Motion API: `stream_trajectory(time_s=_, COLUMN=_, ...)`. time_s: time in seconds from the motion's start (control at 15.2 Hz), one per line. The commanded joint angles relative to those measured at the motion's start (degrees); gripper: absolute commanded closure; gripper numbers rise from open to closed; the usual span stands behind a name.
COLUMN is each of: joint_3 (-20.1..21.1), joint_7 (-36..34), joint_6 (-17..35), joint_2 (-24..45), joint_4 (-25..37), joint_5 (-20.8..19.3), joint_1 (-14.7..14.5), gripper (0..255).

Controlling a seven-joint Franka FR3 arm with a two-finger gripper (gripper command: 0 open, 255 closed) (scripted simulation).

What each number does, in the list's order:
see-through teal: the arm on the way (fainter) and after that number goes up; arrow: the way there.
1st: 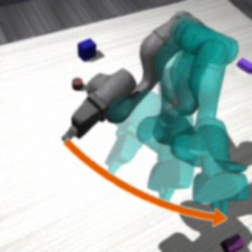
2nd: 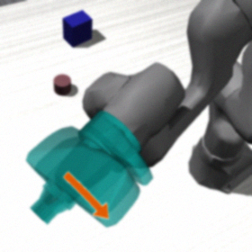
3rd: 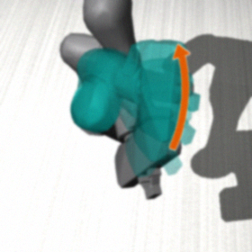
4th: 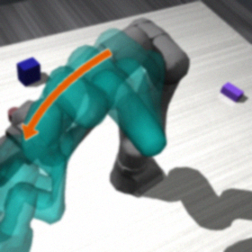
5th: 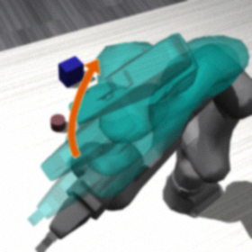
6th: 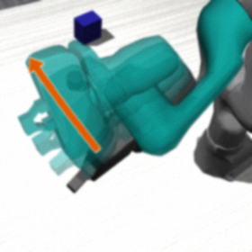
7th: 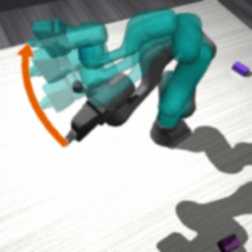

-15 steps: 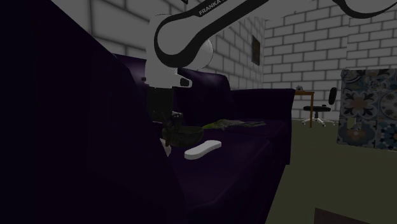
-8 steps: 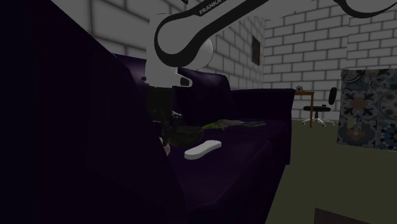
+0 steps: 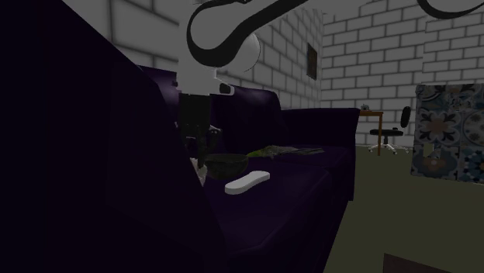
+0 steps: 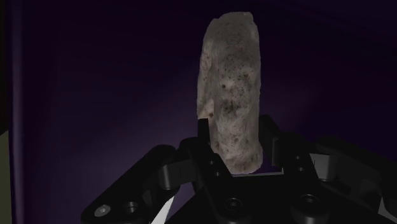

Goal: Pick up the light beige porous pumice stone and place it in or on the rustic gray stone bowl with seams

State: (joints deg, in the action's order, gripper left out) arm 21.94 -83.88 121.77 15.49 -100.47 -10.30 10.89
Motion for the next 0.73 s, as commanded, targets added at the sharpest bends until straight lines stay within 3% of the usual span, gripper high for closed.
stream_trajectory(time_s=0.0, joint_3=0.1, joint_7=0.2, joint_6=-1.3, joint_2=-0.3, joint_4=1.0, joint_5=0.2, joint_1=0.0, gripper=255)
stream_trajectory(time_s=0.66, joint_3=0.4, joint_7=1.2, joint_6=-8.4, joint_2=-1.8, joint_4=6.9, joint_5=1.3, joint_1=0.0, gripper=255)
